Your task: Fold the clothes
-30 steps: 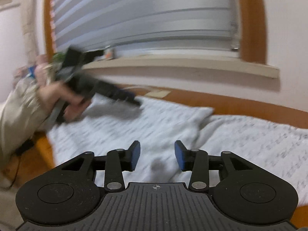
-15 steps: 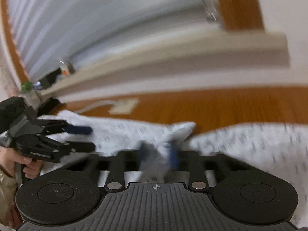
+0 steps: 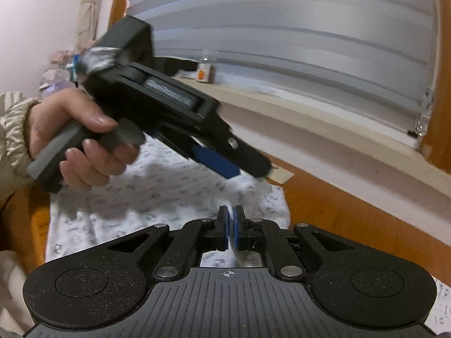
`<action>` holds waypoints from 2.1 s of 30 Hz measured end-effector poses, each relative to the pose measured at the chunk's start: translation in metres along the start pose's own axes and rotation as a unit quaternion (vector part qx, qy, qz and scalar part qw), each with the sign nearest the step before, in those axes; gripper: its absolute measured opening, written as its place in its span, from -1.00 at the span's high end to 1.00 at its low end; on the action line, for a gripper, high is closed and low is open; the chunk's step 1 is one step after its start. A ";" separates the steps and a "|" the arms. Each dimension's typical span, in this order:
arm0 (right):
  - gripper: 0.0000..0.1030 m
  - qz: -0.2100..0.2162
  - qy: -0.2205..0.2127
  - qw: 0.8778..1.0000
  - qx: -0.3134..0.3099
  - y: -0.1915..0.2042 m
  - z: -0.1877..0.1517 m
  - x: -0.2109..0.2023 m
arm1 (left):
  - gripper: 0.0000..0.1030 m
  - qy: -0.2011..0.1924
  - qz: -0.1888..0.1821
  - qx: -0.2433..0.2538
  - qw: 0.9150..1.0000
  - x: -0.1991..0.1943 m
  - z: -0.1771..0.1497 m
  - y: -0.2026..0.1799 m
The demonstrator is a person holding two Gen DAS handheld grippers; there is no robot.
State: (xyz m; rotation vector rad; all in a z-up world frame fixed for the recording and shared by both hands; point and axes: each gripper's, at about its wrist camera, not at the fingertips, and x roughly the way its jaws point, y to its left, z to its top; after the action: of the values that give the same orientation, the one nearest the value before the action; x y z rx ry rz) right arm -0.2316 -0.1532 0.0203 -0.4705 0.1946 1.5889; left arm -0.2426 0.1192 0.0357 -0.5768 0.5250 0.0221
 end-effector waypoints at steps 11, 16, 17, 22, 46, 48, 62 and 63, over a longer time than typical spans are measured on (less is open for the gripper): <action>0.78 0.054 -0.017 0.998 -0.008 -0.002 -0.004 -0.019 | 0.91 -0.006 -0.027 0.036 0.999 -0.017 -0.018 0.011; 0.32 0.007 -0.018 0.999 0.049 -0.064 -0.001 -0.028 | 0.91 0.002 -0.019 0.051 0.999 -0.031 -0.027 0.019; 0.30 0.001 0.000 0.999 0.051 -0.077 0.000 -0.021 | 0.91 0.000 -0.020 0.054 0.998 -0.032 -0.027 0.019; 0.11 0.030 0.084 0.992 0.090 -0.122 -0.003 0.027 | 0.91 -0.010 -0.017 0.070 0.997 -0.035 -0.029 0.014; 0.57 -0.095 0.094 0.989 0.067 -0.130 0.019 0.064 | 0.91 -0.090 -0.054 0.042 0.994 -0.065 -0.032 0.022; 0.26 -0.084 0.087 0.991 0.058 -0.129 0.025 0.060 | 0.91 -0.091 -0.051 0.026 0.994 -0.070 -0.032 0.024; 0.94 0.067 0.146 0.987 0.003 -0.088 0.044 0.112 | 0.91 -0.068 -0.023 0.012 0.997 -0.082 -0.049 0.023; 0.95 0.050 0.119 0.992 -0.001 -0.083 0.047 0.111 | 0.91 -0.070 -0.023 0.014 0.997 -0.082 -0.048 0.022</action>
State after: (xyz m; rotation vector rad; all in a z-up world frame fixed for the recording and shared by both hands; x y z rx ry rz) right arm -0.1595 -0.0257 0.0303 -0.6609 0.4023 1.6286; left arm -0.3402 0.1223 0.0295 -0.5554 0.3760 0.0116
